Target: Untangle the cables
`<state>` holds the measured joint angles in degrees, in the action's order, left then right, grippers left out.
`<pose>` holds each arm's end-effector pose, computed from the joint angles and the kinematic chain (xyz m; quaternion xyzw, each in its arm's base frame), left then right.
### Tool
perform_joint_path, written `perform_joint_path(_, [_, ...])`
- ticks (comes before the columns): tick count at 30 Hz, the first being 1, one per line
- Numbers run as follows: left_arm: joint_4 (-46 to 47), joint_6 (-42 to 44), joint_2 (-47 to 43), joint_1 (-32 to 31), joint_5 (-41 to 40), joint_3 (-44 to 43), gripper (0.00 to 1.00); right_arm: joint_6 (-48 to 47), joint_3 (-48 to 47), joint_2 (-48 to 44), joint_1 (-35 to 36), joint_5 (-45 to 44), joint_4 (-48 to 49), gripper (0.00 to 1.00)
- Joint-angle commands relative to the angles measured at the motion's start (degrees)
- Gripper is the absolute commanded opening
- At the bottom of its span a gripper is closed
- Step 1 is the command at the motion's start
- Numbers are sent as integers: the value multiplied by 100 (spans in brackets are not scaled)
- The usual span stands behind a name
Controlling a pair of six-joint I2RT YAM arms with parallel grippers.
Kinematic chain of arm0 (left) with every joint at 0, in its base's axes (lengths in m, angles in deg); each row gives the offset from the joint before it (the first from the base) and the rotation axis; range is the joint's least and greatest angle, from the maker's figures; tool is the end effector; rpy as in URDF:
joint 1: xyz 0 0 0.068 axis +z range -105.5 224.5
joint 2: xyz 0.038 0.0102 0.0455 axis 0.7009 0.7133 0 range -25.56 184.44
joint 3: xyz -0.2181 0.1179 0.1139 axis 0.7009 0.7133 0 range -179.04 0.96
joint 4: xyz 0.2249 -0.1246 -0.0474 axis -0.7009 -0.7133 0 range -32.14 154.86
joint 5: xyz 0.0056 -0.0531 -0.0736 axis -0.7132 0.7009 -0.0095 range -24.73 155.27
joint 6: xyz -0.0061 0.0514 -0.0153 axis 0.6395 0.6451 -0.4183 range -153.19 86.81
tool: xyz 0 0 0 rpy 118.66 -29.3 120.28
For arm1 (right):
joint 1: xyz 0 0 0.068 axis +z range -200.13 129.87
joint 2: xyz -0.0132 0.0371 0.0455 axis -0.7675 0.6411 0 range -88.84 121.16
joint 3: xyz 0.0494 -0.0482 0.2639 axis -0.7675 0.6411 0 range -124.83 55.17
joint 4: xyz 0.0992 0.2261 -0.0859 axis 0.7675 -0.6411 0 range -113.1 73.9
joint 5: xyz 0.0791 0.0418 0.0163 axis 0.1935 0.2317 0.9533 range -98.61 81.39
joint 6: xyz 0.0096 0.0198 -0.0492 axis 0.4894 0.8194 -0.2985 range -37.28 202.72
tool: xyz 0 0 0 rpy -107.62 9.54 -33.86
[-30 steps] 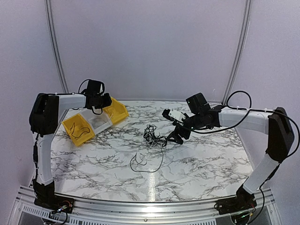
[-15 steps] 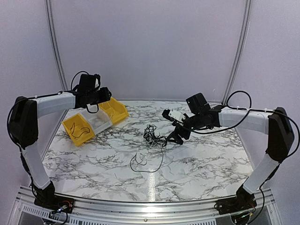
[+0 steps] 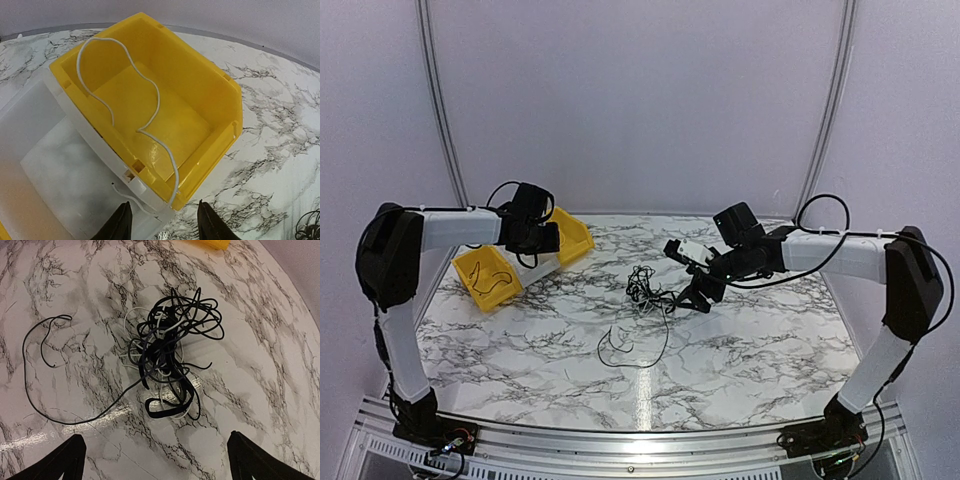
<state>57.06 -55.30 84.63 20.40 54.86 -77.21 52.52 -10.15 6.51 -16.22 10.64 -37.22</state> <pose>0.3991 -0.1715 0.2125 -0.0227 0.9024 -0.0901 0.4207 0.2875 0.2074 0.2219 -0.5406 0.7586 0.1682 0.3226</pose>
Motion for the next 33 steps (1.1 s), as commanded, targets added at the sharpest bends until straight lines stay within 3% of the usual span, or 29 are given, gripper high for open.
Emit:
perform_joint_path(1, [-522,186,331,-106,-391,-417,47,-52,-129,49,54,41,-67,99])
perform_joint_path(7, [-578,332,622,-229,-660,-607,50,-49,-139,101,62,49,-84,99])
perform_joint_path(10, [-694,436,812,-298,-901,-789,46,-66,-213,177,77,67,-184,99])
perform_joint_path(17, [-894,573,1048,-417,-1291,-1075,18,-58,-227,212,113,71,-217,99])
perform_joint_path(23, [-900,648,884,-456,-1310,-1034,1,-62,-226,228,140,62,-208,99])
perform_joint_path(33, [-893,799,266,-449,-1364,-1413,0,-72,-227,255,179,49,-210,99])
